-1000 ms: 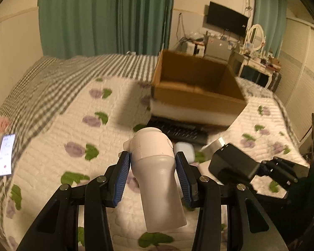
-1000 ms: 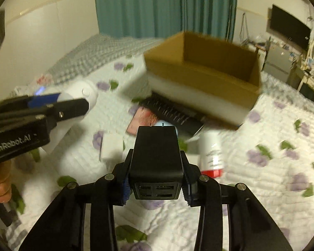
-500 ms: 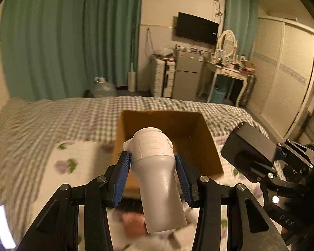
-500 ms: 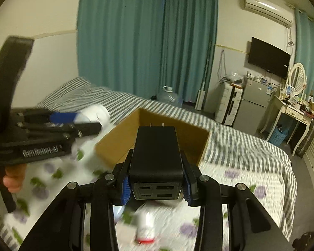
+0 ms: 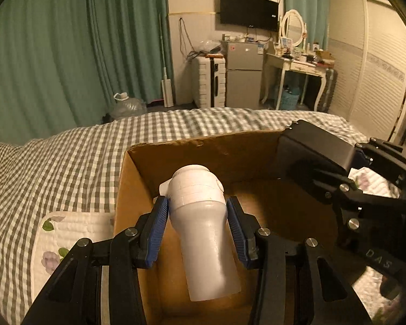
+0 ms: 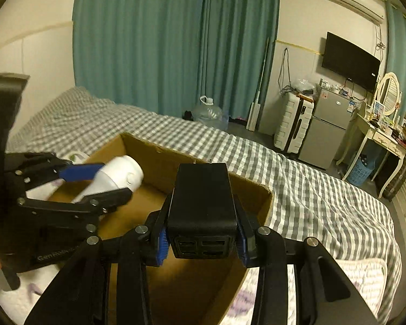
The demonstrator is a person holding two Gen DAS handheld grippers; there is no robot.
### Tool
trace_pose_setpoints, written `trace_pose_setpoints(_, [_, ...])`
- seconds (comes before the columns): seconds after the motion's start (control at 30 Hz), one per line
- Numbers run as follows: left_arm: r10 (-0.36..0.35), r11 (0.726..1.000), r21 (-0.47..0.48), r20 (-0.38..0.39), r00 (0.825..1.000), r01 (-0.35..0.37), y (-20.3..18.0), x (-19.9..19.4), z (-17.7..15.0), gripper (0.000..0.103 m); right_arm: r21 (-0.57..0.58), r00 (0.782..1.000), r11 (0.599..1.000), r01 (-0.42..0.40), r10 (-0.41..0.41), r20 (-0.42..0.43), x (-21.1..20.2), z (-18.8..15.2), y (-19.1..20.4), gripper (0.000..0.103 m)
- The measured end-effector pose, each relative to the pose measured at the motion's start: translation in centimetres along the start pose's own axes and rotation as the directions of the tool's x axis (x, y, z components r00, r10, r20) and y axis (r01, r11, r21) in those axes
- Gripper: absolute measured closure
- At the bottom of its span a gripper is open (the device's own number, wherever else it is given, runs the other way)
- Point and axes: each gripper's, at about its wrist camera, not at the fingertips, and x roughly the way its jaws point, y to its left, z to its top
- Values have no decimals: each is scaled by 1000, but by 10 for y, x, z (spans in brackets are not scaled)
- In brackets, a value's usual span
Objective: Organize rigid objects
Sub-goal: 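Carry both held items over the cardboard box and open both grippers, then grasp the white cylinder with the left gripper while the right grasps the white jar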
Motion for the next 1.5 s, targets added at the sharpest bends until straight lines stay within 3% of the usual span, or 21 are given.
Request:
trace_pose_setpoints(0.23, [27,999,38,-13,1000,-27,-4,12,-9,54,-1,999,1000,-1,1,-35,1,-15,3,63])
trace_pose_setpoints(0.27, [46,998,44,-7,999,-45,-6,9,-9,50,-3,1000,1000,18,-19,-25,-5,-16,5,56])
trace_pose_setpoints(0.3, [54,998,45,-1,999,-54,-7,6,-9,47,-1,999,999,40,-40,-18,-12,-17,5,40])
trace_pose_setpoints(0.33, [55,998,41,5,998,-55,-8,3,-9,45,4,998,998,68,-68,-5,-24,-19,5,35])
trace_pose_setpoints(0.43, [54,998,21,-3,999,-54,-10,-11,-7,44,15,996,996,85,-86,32,-56,-21,7,34])
trace_pose_setpoints(0.53, [58,998,20,14,998,-58,-14,-36,-6,43,36,994,997,75,-77,72,-94,-18,8,32])
trace_pose_setpoints(0.6, [79,997,11,36,996,-80,-17,-60,-5,38,38,993,997,74,-77,93,-117,-18,11,22])
trace_pose_setpoints(0.8, [79,996,-45,89,993,-75,-20,-131,-4,36,16,984,996,90,-92,150,-200,-18,23,12])
trace_pose_setpoints(1.03, [78,995,-78,146,986,-67,-21,-201,-29,35,11,982,997,76,-77,173,-255,-32,38,11])
trace_pose_setpoints(1.27, [101,992,-83,113,989,-92,-23,-202,-83,35,17,995,999,41,-43,89,-236,-71,54,11])
trace_pose_setpoints(1.4, [105,987,-124,50,993,-98,-22,-170,-116,35,12,1000,1000,23,-23,-6,-191,-100,62,11])
trace_pose_setpoints(1.5, [135,980,-151,3,991,-133,-20,-139,-143,35,-12,992,1000,13,-14,-123,-142,-125,69,11])
